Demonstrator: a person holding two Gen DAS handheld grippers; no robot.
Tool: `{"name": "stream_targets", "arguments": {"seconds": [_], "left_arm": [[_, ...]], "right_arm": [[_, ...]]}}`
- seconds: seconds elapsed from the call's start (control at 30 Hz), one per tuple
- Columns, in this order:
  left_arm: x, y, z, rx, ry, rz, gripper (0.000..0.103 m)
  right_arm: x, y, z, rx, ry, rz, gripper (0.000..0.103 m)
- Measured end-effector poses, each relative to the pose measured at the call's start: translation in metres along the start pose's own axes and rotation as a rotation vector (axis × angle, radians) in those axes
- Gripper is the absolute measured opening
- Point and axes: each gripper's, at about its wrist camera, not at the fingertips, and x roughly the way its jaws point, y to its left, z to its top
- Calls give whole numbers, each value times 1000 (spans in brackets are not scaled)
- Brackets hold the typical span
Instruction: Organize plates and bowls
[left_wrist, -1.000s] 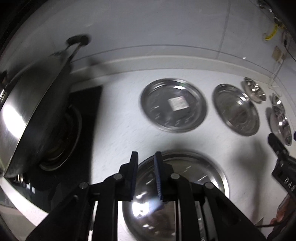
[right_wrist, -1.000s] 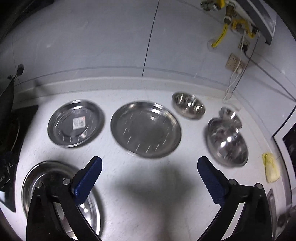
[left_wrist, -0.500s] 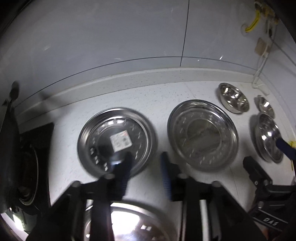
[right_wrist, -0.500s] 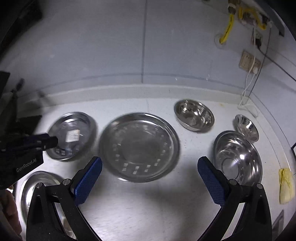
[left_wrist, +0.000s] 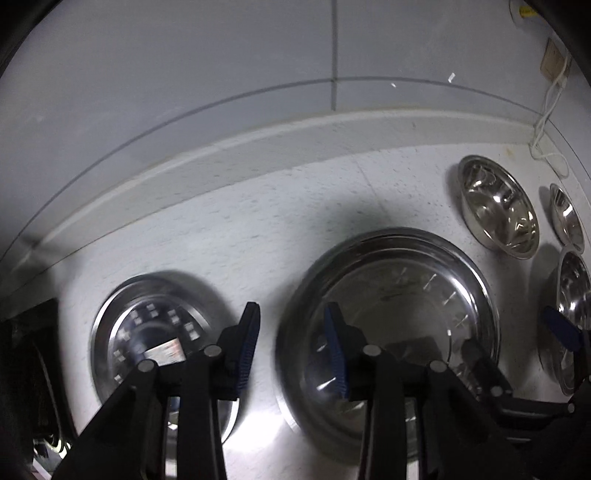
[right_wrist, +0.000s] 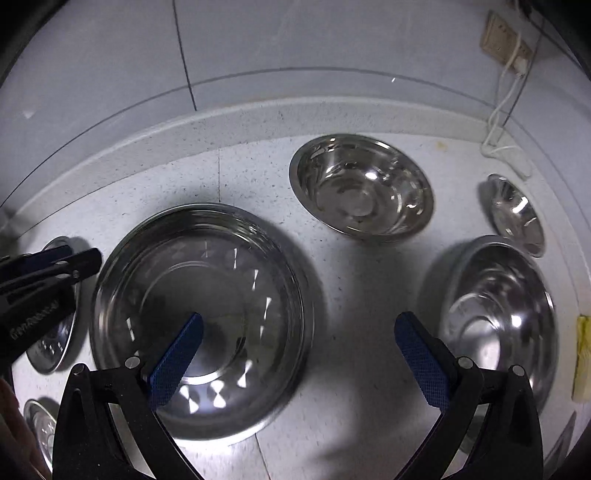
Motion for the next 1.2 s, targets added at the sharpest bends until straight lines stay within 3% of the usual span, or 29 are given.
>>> {"name": "stream_targets", "arguments": {"seconds": [0.3, 0.37, 0.43, 0.47, 0.57, 0.63, 0.83, 1.0, 1.1, 1.2], "left_arm": [[22, -15, 2, 40, 32, -4, 35], [23, -17, 3, 52, 35, 8, 35], [24, -20, 3, 61, 39, 16, 34], [21, -22, 4, 64, 38, 20, 33], [24, -24, 5, 45, 64, -18, 0], [27, -20, 0, 34, 92, -42, 1], [22, -34, -11, 68, 102, -69, 0], [6, -33, -3, 98, 16, 74, 5], [8, -23, 4, 58, 34, -14, 18], [16, -17, 7, 33, 71, -59, 18]], "right_arm": [[25, -14, 0, 58, 82, 12, 99], [29, -16, -2, 67, 102, 11, 78], [29, -13, -3, 43, 106, -15, 62], [29, -11, -4, 35, 110, -20, 49], [25, -6, -4, 28, 124, 35, 18], [24, 1, -4, -5, 125, 13, 16], [19, 7, -11, -15, 138, 74, 11], [15, 6, -17, -12, 133, 81, 11], [15, 0, -21, -8, 133, 87, 12], [10, 3, -23, -11, 133, 78, 12]]}}
